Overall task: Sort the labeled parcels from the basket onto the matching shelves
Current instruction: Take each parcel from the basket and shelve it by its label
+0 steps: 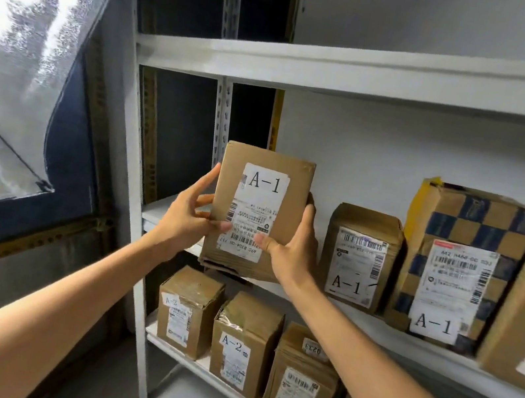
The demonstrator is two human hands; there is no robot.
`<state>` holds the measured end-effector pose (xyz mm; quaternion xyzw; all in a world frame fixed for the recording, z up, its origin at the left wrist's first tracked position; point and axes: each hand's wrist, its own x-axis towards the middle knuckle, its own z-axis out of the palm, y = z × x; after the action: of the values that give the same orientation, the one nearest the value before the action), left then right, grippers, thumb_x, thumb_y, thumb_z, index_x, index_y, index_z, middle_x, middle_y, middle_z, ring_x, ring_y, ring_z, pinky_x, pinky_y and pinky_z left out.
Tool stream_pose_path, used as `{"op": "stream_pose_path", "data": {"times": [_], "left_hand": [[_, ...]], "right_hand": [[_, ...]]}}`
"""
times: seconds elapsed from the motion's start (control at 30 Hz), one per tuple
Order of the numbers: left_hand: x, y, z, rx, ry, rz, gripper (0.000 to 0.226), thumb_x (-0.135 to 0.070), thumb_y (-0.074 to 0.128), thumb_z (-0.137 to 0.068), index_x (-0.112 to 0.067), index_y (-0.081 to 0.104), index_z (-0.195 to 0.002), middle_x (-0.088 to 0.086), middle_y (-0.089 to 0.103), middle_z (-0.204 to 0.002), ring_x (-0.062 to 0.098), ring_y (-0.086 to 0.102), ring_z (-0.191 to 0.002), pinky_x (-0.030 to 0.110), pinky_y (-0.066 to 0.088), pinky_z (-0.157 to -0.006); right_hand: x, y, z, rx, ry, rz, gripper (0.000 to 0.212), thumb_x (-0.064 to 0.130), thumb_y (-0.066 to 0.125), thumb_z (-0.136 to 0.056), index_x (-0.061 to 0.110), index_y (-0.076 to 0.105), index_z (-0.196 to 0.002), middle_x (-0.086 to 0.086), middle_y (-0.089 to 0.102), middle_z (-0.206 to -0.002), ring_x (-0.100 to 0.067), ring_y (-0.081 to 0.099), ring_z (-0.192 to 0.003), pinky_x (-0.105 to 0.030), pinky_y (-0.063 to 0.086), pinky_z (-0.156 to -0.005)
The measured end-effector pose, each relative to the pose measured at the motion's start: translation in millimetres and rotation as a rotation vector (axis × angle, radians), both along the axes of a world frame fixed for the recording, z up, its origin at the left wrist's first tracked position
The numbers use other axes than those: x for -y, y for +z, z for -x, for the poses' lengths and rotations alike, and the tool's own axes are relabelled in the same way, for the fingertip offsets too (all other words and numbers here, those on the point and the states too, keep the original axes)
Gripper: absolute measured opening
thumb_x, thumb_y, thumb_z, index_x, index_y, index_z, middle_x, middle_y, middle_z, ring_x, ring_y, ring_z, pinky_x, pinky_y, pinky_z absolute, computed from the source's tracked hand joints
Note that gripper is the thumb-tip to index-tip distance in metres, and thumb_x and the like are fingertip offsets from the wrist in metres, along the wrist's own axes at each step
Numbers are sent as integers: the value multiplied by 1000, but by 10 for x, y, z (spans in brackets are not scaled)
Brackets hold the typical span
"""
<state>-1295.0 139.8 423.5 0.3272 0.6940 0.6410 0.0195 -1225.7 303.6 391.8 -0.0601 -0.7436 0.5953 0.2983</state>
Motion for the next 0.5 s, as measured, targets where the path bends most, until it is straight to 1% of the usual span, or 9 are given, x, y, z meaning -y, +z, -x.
{"op": "stream_pose_path", "data": {"times": [0.07, 0.13, 0.2, 0.27, 0.33, 0.43, 0.5], "left_hand": [[-51, -25, 145, 8, -5, -13, 90, 11, 67, -77, -36, 28, -143, -4, 60, -115, 15, 63, -100, 26, 58, -71], [-114, -118, 279, 17, -33, -11, 89, 12, 67, -77, -32, 30, -146, -4, 61, -116, 13, 62, -103, 23, 58, -71], [-203, -246, 395, 21, -76, 0, 90, 11, 66, -78, -32, 28, -148, -2, 60, -120, 15, 60, -110, 26, 59, -74], [-300, -361, 482, 29, -92, -5, 89, 8, 66, -80, -33, 26, -148, -1, 58, -127, 16, 58, -115, 29, 56, -80], [-403, -416, 578, 25, -112, -6, 88, 6, 66, -82, -32, 24, -149, 1, 55, -132, 16, 55, -118, 31, 53, -85], [-508, -473, 741, -4, -143, 33, 85, 3, 65, -84, -30, 23, -150, 1, 55, -132, 16, 56, -119, 29, 54, -85], [-541, -512, 840, -30, -134, 61, 82, 2, 65, -84, -29, 25, -149, 3, 57, -132, 20, 56, -120, 38, 54, -92]], "right_hand": [[11, 6, 100, -15, -41, -17, 105, -1, 71, -80, 23, -1, -152, -4, 38, -144, -8, 39, -123, -30, 40, -101], [8, -20, 141, -8, -66, -16, 102, -4, 69, -81, 23, -1, -151, -2, 35, -143, -12, 38, -128, -29, 38, -104], [-15, -77, 153, 14, -100, -29, 100, -6, 66, -82, 21, -2, -151, -6, 32, -145, -16, 36, -132, -25, 34, -103], [-44, -130, 158, 51, -118, -35, 100, -6, 64, -84, 21, -6, -151, -5, 28, -149, -17, 31, -137, -20, 31, -99], [-107, -153, 212, 87, -163, -68, 103, -3, 65, -85, 22, -11, -150, -4, 24, -151, -17, 28, -139, -22, 29, -101], [-165, -168, 303, 140, -241, -143, 107, 3, 68, -84, 23, -14, -150, -6, 23, -152, -19, 28, -139, -26, 30, -103], [-151, -197, 331, 162, -287, -187, 107, 7, 69, -85, 23, -14, -150, -6, 23, -152, -19, 29, -138, -30, 33, -105]]}}
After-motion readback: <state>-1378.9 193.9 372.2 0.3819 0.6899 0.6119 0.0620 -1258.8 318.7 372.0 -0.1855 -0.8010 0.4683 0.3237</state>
